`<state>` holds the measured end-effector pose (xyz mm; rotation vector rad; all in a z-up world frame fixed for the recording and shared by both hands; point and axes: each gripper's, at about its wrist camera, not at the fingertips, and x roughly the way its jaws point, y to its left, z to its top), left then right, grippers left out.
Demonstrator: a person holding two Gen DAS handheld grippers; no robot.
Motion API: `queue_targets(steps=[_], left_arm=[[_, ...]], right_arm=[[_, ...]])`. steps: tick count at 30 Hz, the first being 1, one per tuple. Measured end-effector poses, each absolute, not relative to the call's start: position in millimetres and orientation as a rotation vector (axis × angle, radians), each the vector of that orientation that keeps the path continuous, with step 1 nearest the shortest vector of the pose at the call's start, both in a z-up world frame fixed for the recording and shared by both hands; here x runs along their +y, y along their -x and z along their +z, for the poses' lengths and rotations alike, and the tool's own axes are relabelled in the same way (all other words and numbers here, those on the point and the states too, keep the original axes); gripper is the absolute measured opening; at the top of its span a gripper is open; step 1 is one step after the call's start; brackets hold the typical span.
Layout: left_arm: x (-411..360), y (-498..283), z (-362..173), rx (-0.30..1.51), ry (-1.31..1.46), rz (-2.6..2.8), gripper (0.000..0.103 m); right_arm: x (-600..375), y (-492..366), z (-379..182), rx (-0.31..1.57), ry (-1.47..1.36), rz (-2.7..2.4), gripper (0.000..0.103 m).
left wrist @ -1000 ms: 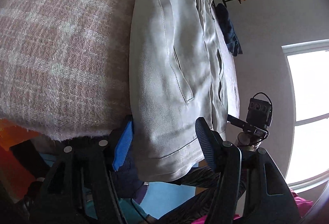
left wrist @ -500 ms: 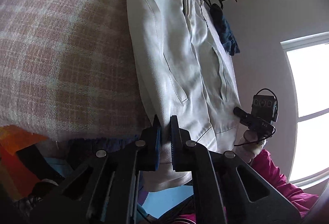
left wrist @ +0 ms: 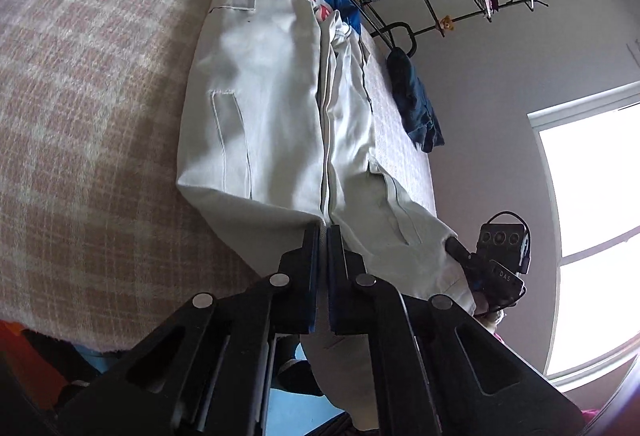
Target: Fold large clothes
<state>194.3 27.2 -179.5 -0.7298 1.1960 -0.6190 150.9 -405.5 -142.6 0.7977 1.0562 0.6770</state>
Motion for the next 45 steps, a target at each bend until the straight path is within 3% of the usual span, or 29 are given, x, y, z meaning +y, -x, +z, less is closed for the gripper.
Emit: queue_targets(steps=[5, 10, 16, 18, 19, 20, 21, 22, 24, 28, 30, 37, 39, 40, 41, 42, 43, 45], left_arm=[[25.2, -229.3, -179.7, 1.172, 0.737, -0.594, 0.0], [31.6, -265.8, -191.7, 1.163, 0.734, -0.53, 0.0], [45.1, -249.6, -183.7, 1.197, 0.621, -0.561, 0.0], [47.0, -232.6, -184.3, 1.222, 0.556, -0.553, 0.015], [48.9, -222.7, -187.4, 1.238, 0.542, -0.542, 0.043], [52.4, -213.2, -191.7, 1.246, 0.544, -0.52, 0.061], [56.1, -203.8, -197.3, 1.251, 0.559, -0.501, 0.062], [58.1, -195.8, -204.6, 1.272, 0.577, -0.489, 0.062], [60.3, -180.4, -221.8, 1.318, 0.634, -0.473, 0.062], [51.1, -148.9, -245.0, 1.367, 0.708, -0.488, 0.062], [44.8, -137.6, -243.5, 1.341, 0.699, -0.492, 0.062], [30.1, -118.7, -241.8, 1.311, 0.706, -0.539, 0.062], [23.0, -115.4, -241.9, 1.326, 0.702, -0.558, 0.061], [19.2, -113.7, -240.3, 1.326, 0.678, -0.56, 0.058], [15.8, -112.2, -238.0, 1.325, 0.651, -0.561, 0.048], [12.2, -111.8, -235.1, 1.324, 0.624, -0.558, 0.038], [10.9, -112.1, -232.6, 1.321, 0.613, -0.561, 0.019], [13.9, -112.4, -228.2, 1.312, 0.651, -0.571, 0.012]], right_arm=[[-400.0, -183.2, -135.0, 1.065, -0.79, 0.599, 0.001], [-403.2, -226.8, -163.2, 1.109, -0.871, 0.47, 0.001], [-404.2, -225.7, -167.1, 1.162, -0.829, 0.547, 0.001], [-404.2, -209.6, -154.0, 1.174, -0.74, 0.554, 0.003], [-406.1, -199.1, -150.8, 1.185, -0.719, 0.56, 0.004], [-408.6, -189.2, -150.3, 1.206, -0.703, 0.559, 0.008], [-411.8, -178.9, -151.5, 1.235, -0.676, 0.554, 0.015], [-414.7, -169.4, -152.8, 1.266, -0.638, 0.543, 0.019], [-423.1, -153.1, -159.4, 1.314, -0.574, 0.489, 0.037], [-430.6, -138.8, -182.0, 1.361, -0.554, 0.47, 0.039], [-425.0, -135.4, -191.8, 1.369, -0.529, 0.488, 0.046], [-395.8, -116.4, -206.2, 1.39, -0.556, 0.645, 0.049], [-382.4, -115.9, -203.4, 1.368, -0.497, 0.655, 0.053], [-378.0, -115.5, -202.3, 1.371, -0.474, 0.656, 0.053], [-372.9, -119.5, -201.9, 1.374, -0.465, 0.656, 0.053], [-370.1, -121.3, -201.5, 1.375, -0.452, 0.645, 0.044], [-368.8, -121.1, -201.1, 1.382, -0.433, 0.637, 0.036], [-369.9, -121.0, -198.8, 1.382, -0.453, 0.621, 0.02]])
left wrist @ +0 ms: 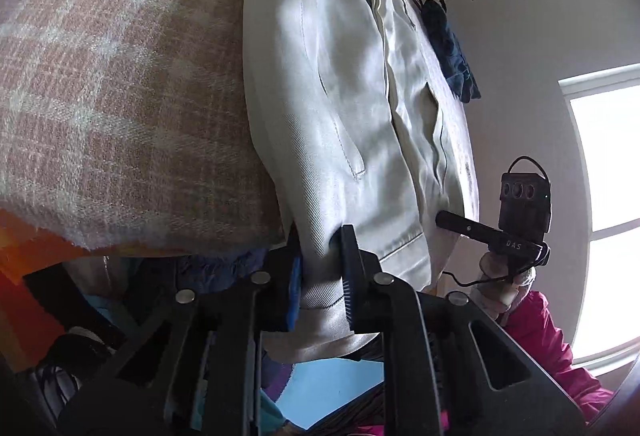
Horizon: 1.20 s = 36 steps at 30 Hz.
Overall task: Fold large clothes
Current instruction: 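Lift the hem with both tools and fold it toward the collar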
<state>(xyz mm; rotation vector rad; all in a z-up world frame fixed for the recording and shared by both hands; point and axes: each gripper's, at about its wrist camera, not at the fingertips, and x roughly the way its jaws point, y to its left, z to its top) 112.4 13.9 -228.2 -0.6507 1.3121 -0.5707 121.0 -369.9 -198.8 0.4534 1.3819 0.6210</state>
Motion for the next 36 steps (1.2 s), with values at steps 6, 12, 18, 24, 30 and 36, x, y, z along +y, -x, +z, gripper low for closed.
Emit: queue_targets(steps=[6, 12, 18, 24, 30, 36], left_arm=[[20.6, -119.6, -202.8, 1.262, 0.794, -0.596, 0.009], [28.9, -166.0, -174.8, 1.195, 0.774, -0.597, 0.007], [27.3, -235.8, -179.8, 1.189, 0.8, -0.544, 0.007], [8.2, -283.8, -201.9, 1.214, 0.719, -0.469, 0.007], [4.5, -297.9, -224.3, 1.246, 0.701, -0.459, 0.007], [15.2, -301.3, -212.4, 1.237, 0.737, -0.494, 0.015]], right_arm=[[-395.5, -122.4, -169.6, 1.29, -0.688, 0.607, 0.01], [-411.4, -143.2, -152.9, 1.216, -0.917, 0.543, 0.009], [-402.3, -199.4, -146.7, 1.195, -0.976, 0.434, 0.008], [-405.4, -256.0, -185.8, 1.26, -1.08, 0.357, 0.009], [-413.8, -267.4, -226.7, 1.33, -1.125, 0.337, 0.024], [-432.3, -270.0, -200.2, 1.277, -1.15, 0.447, 0.075]])
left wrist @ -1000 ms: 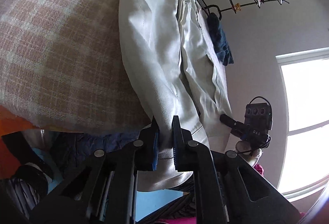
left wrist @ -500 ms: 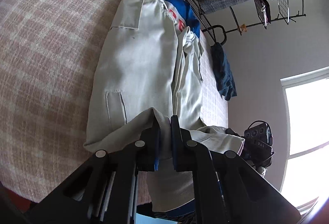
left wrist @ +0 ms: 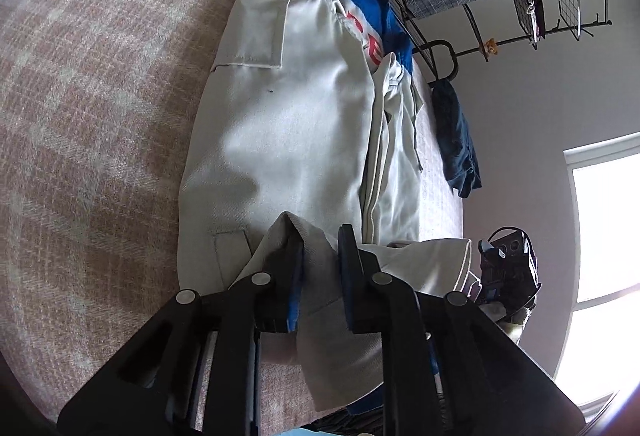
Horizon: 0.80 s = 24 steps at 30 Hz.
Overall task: Fold large clothes
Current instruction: 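Lift the hem with both tools and fold it toward the collar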
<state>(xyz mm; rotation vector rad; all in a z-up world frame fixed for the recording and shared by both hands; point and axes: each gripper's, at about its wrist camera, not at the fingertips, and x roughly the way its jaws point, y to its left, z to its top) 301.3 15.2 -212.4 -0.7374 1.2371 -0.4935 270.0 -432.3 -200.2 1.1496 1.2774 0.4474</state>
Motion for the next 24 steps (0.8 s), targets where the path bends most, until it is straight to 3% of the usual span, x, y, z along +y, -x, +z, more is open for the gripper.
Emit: queue_targets(steps=[5, 9, 15, 16, 20, 24], left_arm=[[41.6, -297.7, -177.9, 1.099, 0.716, -0.48, 0.044], [52.3, -285.0, -156.1, 1.054, 0.513, -0.498, 0.044], [30.9, -259.7, -171.5, 1.119, 0.214, -0.572, 0.044], [25.5, -256.6, -177.2, 1.143, 0.199, -0.587, 0.044], [6.7, -251.1, -187.5, 1.174, 0.163, -0.614, 0.044], [3.2, -267.4, -180.4, 1.149, 0.251, -0.606, 0.044]], right_arm=[[-462.3, -255.4, -151.8, 1.153, -0.997, 0.536, 0.072], [-453.8, -232.4, -126.1, 1.137, -0.458, 0.492, 0.069], [-416.5, -179.1, -138.2, 1.086, 0.05, 0.619, 0.068], [-408.8, -176.9, -142.0, 1.088, 0.087, 0.643, 0.066], [-382.0, -182.1, -152.8, 1.137, 0.082, 0.791, 0.043], [-366.6, -213.2, -153.5, 1.136, 0.02, 0.848, 0.041]])
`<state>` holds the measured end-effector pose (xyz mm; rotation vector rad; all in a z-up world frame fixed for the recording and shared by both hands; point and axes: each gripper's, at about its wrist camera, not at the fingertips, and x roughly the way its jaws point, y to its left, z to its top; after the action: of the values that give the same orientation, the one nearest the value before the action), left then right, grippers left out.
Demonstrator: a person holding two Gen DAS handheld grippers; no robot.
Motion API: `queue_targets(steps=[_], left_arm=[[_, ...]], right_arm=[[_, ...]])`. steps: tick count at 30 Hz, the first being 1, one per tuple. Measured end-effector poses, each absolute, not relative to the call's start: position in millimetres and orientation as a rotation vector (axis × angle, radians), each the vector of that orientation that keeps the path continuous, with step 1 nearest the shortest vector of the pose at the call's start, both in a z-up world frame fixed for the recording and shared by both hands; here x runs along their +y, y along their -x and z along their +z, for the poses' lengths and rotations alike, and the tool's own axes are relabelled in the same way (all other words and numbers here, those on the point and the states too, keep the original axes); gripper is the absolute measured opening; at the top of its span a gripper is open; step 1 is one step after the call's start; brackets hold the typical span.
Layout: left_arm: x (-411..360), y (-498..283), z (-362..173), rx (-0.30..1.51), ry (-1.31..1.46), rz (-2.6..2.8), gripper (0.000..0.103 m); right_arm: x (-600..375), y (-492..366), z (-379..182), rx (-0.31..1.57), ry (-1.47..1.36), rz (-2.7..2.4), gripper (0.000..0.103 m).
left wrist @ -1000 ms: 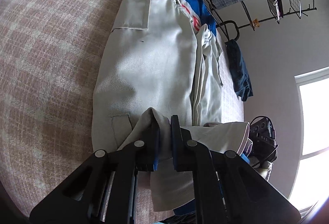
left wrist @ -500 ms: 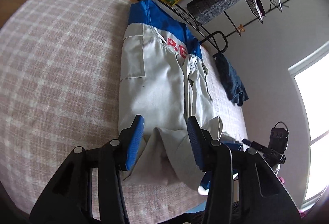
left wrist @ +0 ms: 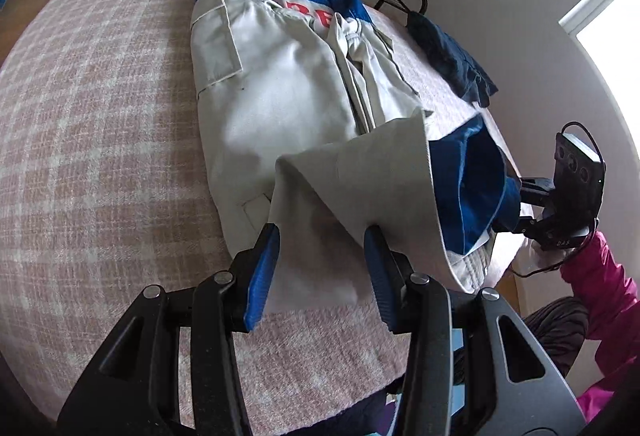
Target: Fold large clothes
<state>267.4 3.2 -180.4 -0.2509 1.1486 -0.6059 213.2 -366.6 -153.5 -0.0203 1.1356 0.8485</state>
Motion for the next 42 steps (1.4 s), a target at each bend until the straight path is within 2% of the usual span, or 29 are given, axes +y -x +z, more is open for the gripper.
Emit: queue_targets(steps=[2, 4, 6, 8, 12, 14, 21, 22, 23, 25, 27, 30, 32, 36, 37, 38, 39, 41, 42], left_arm=[[5.8, -281.9, -177.0, 1.126, 0.32, -0.585, 0.044], [8.3, -297.6, -173.9, 1.104, 0.355, -0.546, 0.047], [11.2, -309.4, -171.5, 1.092, 0.365, -0.52, 0.055], [11.9, -316.5, -173.7, 1.088, 0.367, -0.54, 0.064], [9.6, -323.1, -186.8, 1.11, 0.351, -0.561, 0.066], [9.2, -326.8, -196.5, 1.129, 0.377, -0.563, 0.069], [3.9, -347.6, -220.6, 1.178, 0.526, -0.576, 0.07], [4.1, -348.8, -222.4, 1.182, 0.549, -0.578, 0.067], [4.3, -349.2, -224.1, 1.187, 0.572, -0.588, 0.057], [3.8, -347.9, -224.3, 1.195, 0.587, -0.613, 0.046], [5.2, -343.0, -219.8, 1.18, 0.567, -0.619, 0.046], [8.8, -333.9, -215.1, 1.174, 0.555, -0.633, 0.046], [11.0, -330.8, -219.2, 1.186, 0.564, -0.639, 0.065], [1.1, -332.1, -229.7, 1.207, 0.568, -0.644, 0.065], [-3.7, -332.1, -229.9, 1.208, 0.545, -0.653, 0.063], [-8.1, -331.5, -229.5, 1.211, 0.512, -0.656, 0.049], [-10.7, -331.1, -228.8, 1.216, 0.485, -0.646, 0.042], [-8.7, -326.6, -224.6, 1.21, 0.5, -0.635, 0.014], [-4.8, -322.4, -219.4, 1.202, 0.524, -0.618, 0.012]], right_arm=[[-370.5, -244.7, -153.2, 1.128, -0.09, 0.811, 0.041], [-379.0, -271.1, -147.7, 1.093, -0.186, 0.751, 0.046], [-393.5, -293.0, -142.6, 1.058, -0.255, 0.654, 0.066], [-409.0, -297.8, -138.9, 1.034, -0.293, 0.623, 0.067], [-426.2, -282.1, -143.4, 1.024, -0.299, 0.591, 0.072], [-429.9, -275.9, -150.7, 1.036, -0.343, 0.598, 0.072], [-417.9, -294.0, -165.4, 1.052, -0.416, 0.574, 0.072], [-418.5, -300.6, -164.0, 1.056, -0.443, 0.567, 0.072], [-421.3, -303.3, -160.9, 1.044, -0.476, 0.578, 0.072], [-427.9, -301.0, -153.8, 1.01, -0.493, 0.604, 0.072], [-434.8, -292.0, -152.6, 1.001, -0.492, 0.634, 0.072], [-445.7, -273.9, -162.7, 1.013, -0.542, 0.698, 0.072], [-444.1, -266.6, -170.6, 1.029, -0.525, 0.717, 0.072], [-424.8, -271.1, -178.3, 1.059, -0.435, 0.712, 0.071], [-419.7, -275.0, -178.4, 1.057, -0.42, 0.712, 0.071], [-413.5, -278.6, -176.7, 1.054, -0.406, 0.72, 0.071], [-408.2, -280.5, -174.5, 1.053, -0.387, 0.724, 0.071], [-400.0, -285.8, -174.2, 1.067, -0.35, 0.709, 0.071], [-397.0, -286.0, -174.9, 1.081, -0.343, 0.712, 0.065]])
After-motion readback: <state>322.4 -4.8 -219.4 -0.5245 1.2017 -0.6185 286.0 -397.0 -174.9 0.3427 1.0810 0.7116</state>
